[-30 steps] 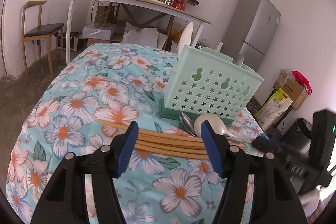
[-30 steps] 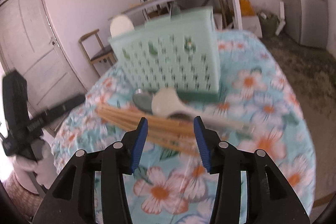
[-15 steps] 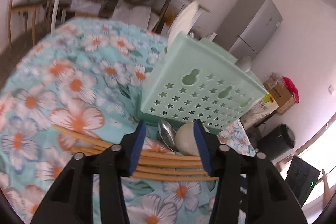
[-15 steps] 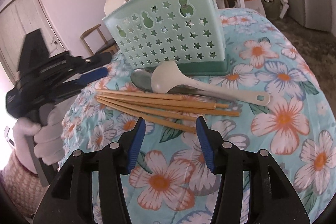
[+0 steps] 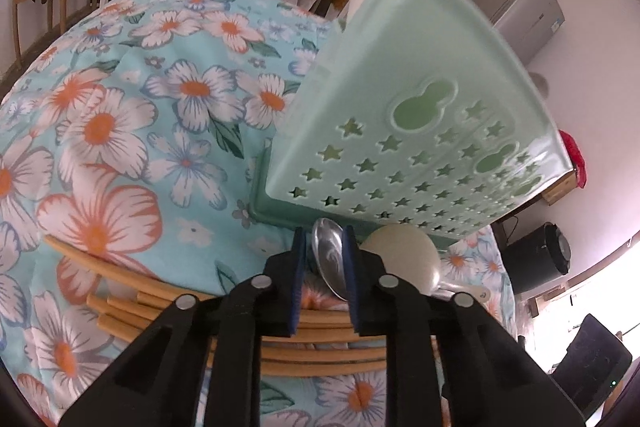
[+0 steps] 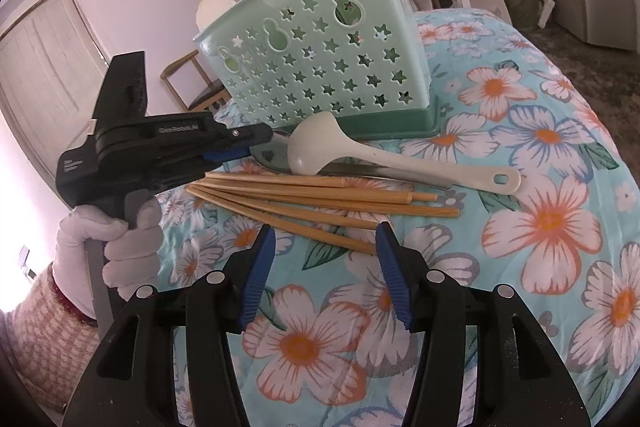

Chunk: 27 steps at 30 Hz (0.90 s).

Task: Organize utensils
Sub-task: 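Grasp the metal spoon beside the holder with the left tool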

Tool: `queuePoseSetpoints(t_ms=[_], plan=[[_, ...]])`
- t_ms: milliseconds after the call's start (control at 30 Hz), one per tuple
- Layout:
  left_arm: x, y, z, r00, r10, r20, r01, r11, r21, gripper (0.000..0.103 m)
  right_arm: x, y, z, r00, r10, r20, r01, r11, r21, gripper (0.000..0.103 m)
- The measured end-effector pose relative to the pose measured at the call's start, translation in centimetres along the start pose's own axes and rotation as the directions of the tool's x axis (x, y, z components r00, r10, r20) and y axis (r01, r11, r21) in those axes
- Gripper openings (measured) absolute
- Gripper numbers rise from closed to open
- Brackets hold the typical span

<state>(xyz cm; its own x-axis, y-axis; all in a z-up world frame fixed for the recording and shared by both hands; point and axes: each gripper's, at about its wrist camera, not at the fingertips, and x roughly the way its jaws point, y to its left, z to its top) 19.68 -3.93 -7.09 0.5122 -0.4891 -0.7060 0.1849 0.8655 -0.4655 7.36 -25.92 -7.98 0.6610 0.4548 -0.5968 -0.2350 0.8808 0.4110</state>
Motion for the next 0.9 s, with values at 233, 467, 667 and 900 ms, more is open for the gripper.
queuePoseSetpoints(t_ms=[233, 467, 667, 900], plan=[[0.7, -0.4, 0.0, 1.0, 0.013, -0.001, -0.013, 1.0, -0.01, 0.004, 0.0, -0.1, -0.1, 1.0, 0.002, 0.002, -0.002, 1.0, 0.002, 0.051], [-1.3, -1.0, 0.2, 0.999, -0.042, 0.019, 0.043, 0.999, -0.032, 0.002, -0.3, -0.2, 0.0, 1.0, -0.006, 0.005, 0.006, 1.0, 0.009, 0.051], [-4.3, -2.1, -0.4, 0.994, -0.1, 0.04, 0.1, 0.995, -0.007, 0.002, -1.3, 0.0, 0.0, 1.0, -0.026, 0.017, 0.026, 1.0, 0.008, 0.051], [-6.9, -2.2, -2.5, 0.987, -0.158, 0.03, 0.159, 0.987, -0.016, 0.002, -3.1, 1.0, -0.5, 0.998, -0.056, 0.021, 0.057, 0.998, -0.021, 0.051]])
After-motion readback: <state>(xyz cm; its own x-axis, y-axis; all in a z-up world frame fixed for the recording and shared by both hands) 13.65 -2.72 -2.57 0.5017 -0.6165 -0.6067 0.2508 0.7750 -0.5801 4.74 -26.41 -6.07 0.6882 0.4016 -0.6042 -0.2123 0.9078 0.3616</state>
